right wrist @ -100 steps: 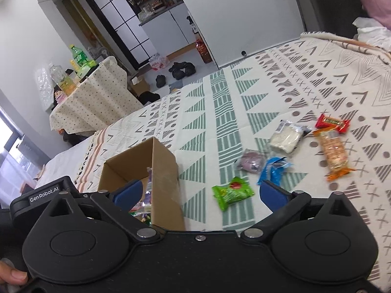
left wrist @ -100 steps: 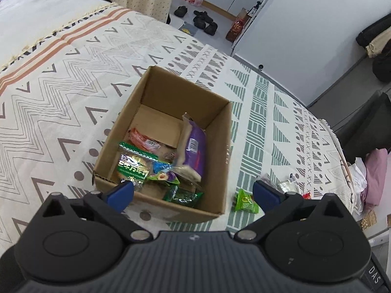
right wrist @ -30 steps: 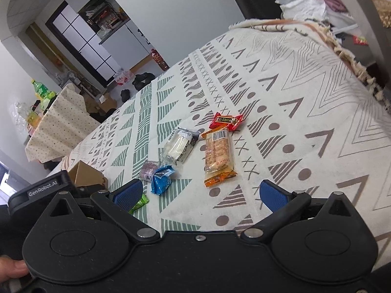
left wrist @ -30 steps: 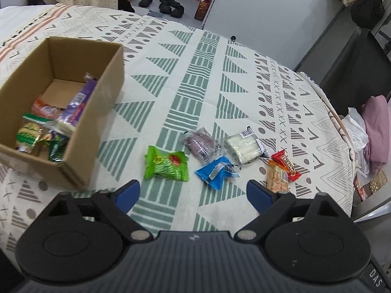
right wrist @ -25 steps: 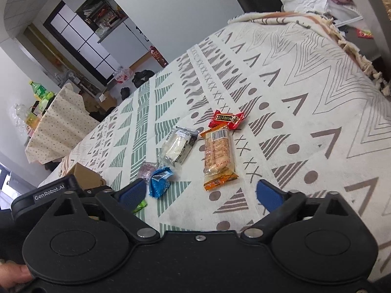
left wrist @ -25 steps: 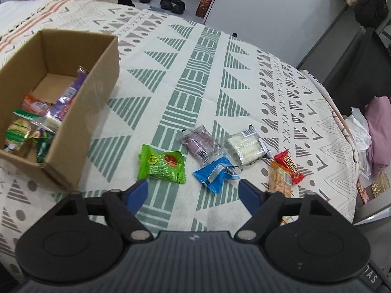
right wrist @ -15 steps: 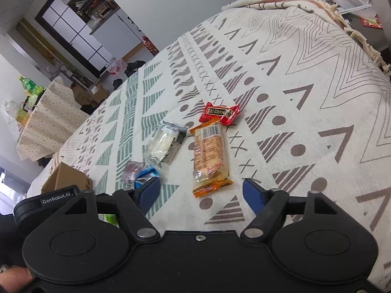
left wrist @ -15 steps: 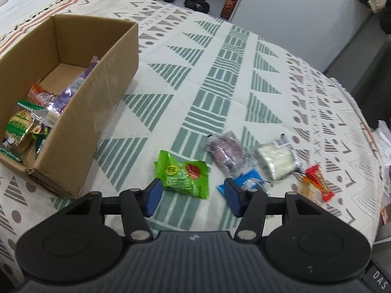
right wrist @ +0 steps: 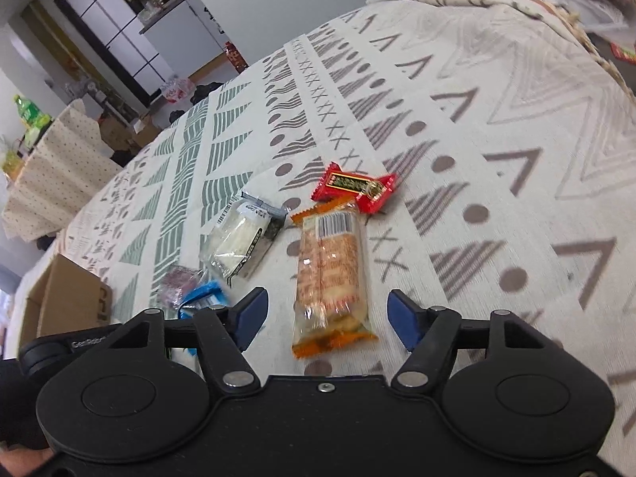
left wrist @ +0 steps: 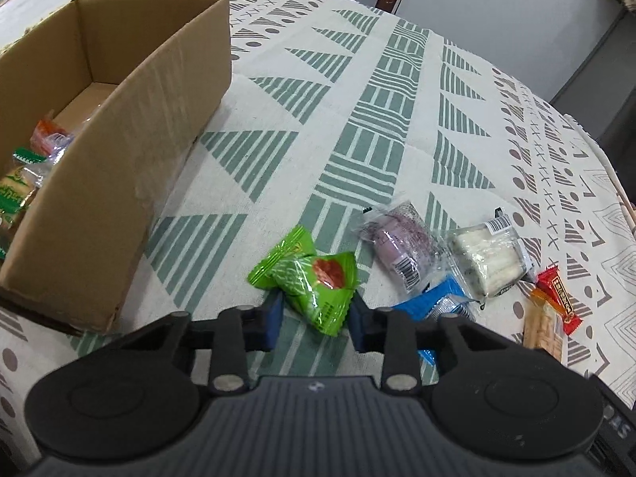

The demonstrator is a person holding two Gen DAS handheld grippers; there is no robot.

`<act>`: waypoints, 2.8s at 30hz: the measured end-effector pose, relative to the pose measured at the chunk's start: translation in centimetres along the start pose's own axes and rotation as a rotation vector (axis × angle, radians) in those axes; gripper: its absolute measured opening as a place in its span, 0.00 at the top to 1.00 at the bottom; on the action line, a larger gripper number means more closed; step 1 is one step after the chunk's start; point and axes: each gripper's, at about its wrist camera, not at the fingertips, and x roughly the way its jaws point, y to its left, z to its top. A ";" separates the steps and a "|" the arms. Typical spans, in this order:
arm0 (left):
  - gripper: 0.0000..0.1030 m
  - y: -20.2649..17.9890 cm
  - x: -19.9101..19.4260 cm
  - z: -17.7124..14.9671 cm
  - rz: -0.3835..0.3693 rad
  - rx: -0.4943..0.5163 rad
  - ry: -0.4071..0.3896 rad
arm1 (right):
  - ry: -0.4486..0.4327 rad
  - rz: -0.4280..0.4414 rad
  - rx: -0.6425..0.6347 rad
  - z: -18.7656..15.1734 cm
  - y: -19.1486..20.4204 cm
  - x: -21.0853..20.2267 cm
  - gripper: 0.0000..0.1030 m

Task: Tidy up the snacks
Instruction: 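Grasp the green sweet with the left gripper while the right gripper grasps the biscuit packet, then carry both held snacks into the cardboard box and open both grippers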

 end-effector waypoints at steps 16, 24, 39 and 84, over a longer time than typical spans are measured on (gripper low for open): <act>0.95 1.1 -3.8 -0.1 -0.124 -0.012 -0.041 | -0.055 -0.032 -0.070 -0.8 1.9 -2.0 0.67; 0.95 1.9 -7.1 0.3 -0.199 -0.006 -0.085 | -0.099 0.022 -0.059 -1.3 3.5 -5.5 0.67; 0.95 5.3 -12.3 1.9 -0.272 -0.026 -0.200 | -0.162 0.080 -0.080 -1.5 8.5 -9.9 0.67; 0.80 19.7 -12.0 11.1 -0.196 -0.196 -0.186 | -0.075 0.300 -0.176 -3.4 27.4 -2.9 0.67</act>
